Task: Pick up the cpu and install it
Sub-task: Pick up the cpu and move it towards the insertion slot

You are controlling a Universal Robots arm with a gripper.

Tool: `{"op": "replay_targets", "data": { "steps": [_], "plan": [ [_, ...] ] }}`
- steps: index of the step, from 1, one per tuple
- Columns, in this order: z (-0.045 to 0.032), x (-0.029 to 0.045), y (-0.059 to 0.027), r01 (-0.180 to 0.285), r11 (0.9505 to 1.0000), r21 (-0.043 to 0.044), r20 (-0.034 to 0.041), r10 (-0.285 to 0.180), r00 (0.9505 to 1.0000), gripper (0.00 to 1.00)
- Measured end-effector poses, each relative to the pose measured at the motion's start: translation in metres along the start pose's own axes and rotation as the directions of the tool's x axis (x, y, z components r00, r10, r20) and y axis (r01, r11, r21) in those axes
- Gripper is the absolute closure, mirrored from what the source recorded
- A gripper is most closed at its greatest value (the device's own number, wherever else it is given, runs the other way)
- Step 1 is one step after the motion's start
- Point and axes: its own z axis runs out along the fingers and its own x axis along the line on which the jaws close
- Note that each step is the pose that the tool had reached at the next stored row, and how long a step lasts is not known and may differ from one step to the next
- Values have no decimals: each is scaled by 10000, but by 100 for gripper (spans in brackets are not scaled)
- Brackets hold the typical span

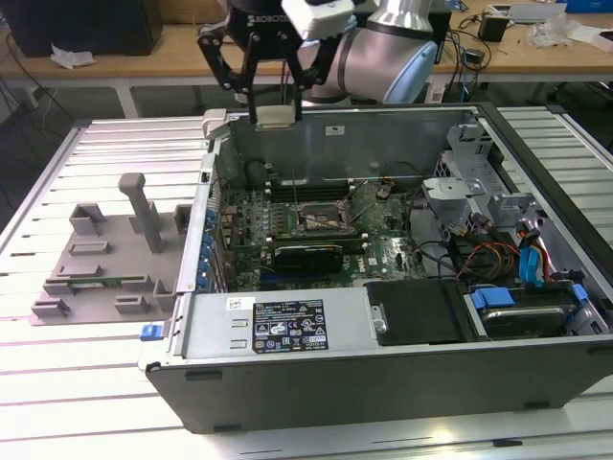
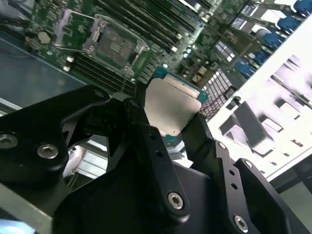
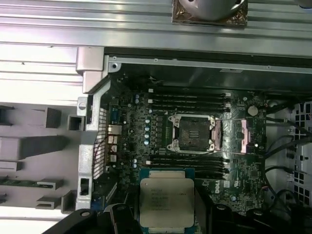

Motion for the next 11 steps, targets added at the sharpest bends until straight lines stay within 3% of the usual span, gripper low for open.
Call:
{"op": "replay_targets", "data": {
  "steps": [5,11],
  "plan": [
    [3,-38,-1,-1,10000,-2,0,1,10000,46],
    [143,-116,-13,-5,10000,-4,-86,5,10000,46]
  ]
}}
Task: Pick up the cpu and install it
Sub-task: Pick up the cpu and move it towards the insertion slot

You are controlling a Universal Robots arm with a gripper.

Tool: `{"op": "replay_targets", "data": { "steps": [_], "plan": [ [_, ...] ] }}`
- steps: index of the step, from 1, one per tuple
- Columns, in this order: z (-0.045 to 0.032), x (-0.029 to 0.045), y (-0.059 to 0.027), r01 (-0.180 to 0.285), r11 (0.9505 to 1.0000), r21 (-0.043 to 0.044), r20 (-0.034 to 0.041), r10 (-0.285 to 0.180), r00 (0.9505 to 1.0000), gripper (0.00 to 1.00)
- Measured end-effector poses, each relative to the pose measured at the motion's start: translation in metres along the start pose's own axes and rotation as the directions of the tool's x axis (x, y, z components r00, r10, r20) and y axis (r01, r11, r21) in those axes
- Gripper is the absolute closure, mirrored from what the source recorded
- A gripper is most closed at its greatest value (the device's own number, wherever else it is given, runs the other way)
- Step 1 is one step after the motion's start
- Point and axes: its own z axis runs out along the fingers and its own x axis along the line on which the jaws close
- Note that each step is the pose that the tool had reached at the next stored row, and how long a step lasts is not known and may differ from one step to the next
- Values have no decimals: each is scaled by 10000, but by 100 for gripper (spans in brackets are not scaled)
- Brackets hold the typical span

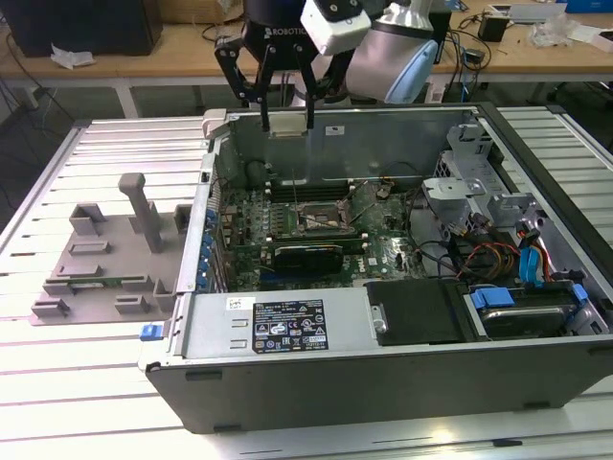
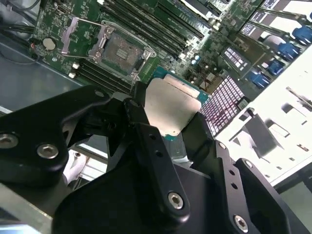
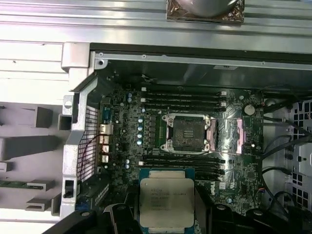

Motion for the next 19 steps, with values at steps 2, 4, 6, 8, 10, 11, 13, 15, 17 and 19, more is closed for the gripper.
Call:
{"op": "replay_targets", "data": {
  "steps": [2,4,6,8,10,11,13,15,17,19],
  "plan": [
    [64,-50,-6,-3,10000,-1,-50,3,10000,46],
    [117,-92,-11,-7,10000,-5,-98,7,10000,46],
    [162,-123,-15,-9,10000,-6,-142,9,9999,46],
    [209,-158,-19,-11,10000,-7,-186,11,9998,46],
    [253,-192,-23,-15,10000,-10,-228,15,9997,46],
    [291,-224,-27,-17,10000,-11,-264,17,9997,46],
    [356,-295,-33,-22,10000,-14,-340,21,9994,46],
    [423,-387,-37,-25,10000,-15,-431,24,9991,46],
    [453,-424,-31,-29,10000,-17,-470,29,9989,46],
    [492,-464,-15,-32,10000,-20,-515,31,9987,46]
  ]
}}
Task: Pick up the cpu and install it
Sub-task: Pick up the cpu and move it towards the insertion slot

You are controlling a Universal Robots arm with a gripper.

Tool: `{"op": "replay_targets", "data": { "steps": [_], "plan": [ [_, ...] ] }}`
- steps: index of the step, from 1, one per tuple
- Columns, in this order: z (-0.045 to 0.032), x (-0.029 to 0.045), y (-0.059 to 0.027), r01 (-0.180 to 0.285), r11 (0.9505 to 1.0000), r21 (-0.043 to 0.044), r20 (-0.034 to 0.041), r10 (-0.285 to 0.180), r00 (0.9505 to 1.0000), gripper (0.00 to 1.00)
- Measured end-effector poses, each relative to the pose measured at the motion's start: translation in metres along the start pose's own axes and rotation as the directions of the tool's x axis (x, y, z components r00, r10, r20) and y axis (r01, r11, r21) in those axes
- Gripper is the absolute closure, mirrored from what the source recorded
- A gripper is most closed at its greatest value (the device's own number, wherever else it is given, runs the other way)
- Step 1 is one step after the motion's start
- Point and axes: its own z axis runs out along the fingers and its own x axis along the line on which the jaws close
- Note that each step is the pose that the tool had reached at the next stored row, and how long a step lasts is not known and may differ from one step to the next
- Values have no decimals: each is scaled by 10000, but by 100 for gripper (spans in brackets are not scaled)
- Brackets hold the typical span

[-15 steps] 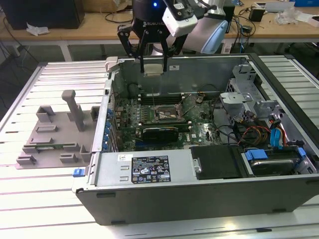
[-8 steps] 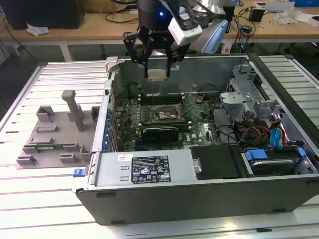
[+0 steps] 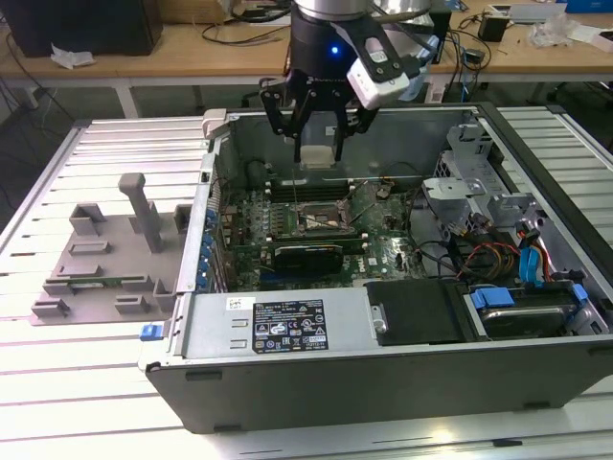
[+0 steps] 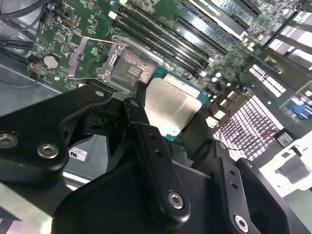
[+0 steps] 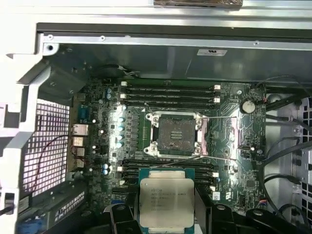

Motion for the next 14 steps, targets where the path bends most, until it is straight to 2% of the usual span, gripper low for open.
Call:
{"op": "replay_targets", "data": {
  "steps": [2,4,8,14],
  "plan": [
    [67,-49,24,-3,10000,-3,-69,3,10000,46],
    [114,-56,45,-7,10000,-2,-91,7,10000,46],
    [224,-64,104,-4,10000,-9,-93,4,10000,46],
    [352,-72,143,82,10000,-3,-69,-82,9999,46]
  ]
}}
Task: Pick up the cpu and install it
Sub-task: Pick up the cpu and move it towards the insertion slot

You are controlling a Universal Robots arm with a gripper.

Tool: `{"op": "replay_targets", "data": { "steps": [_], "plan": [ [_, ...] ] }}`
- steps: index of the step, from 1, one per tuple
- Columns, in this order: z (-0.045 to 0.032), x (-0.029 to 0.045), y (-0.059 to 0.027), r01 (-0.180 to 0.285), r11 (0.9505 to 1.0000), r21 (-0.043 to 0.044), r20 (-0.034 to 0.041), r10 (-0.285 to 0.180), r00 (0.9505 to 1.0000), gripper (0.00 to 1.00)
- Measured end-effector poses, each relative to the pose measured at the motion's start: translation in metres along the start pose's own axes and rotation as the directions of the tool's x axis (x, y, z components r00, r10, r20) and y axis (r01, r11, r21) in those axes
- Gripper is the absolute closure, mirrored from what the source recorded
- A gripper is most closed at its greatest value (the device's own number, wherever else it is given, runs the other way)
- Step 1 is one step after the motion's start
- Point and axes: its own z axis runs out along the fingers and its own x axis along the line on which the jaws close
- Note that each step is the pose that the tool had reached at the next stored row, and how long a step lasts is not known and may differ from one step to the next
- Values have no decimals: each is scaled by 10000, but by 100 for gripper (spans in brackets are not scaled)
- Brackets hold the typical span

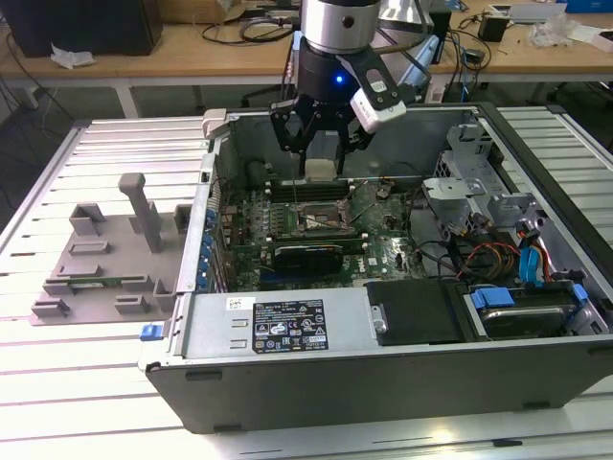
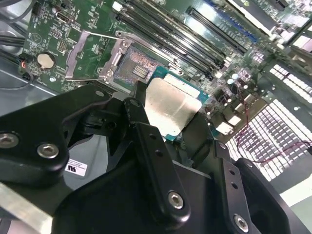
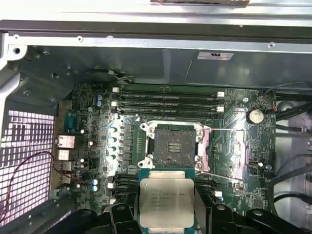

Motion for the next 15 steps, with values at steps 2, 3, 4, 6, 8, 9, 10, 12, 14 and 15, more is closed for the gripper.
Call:
{"op": "replay_targets", "data": {
  "steps": [2,3,4,6,8,9,10,12,14,15],
  "plan": [
    [46,-3,10,39,10000,3,12,-39,10000,46],
    [64,-5,15,58,10000,5,21,-58,10000,46],
    [78,-6,18,73,10000,7,33,-73,10000,46],
    [116,-8,22,91,10000,12,108,-91,9999,46],
    [151,-11,21,96,10000,16,176,-97,9998,46],
    [164,-11,21,97,10000,16,192,-97,9998,46],
    [185,-12,20,98,10000,17,211,-99,9997,46],
    [231,-15,17,105,9999,22,249,-105,9996,46],
    [270,-17,14,110,9999,25,290,-111,9995,46],
    [283,-18,13,111,9999,27,304,-112,9995,46]
  ]
}}
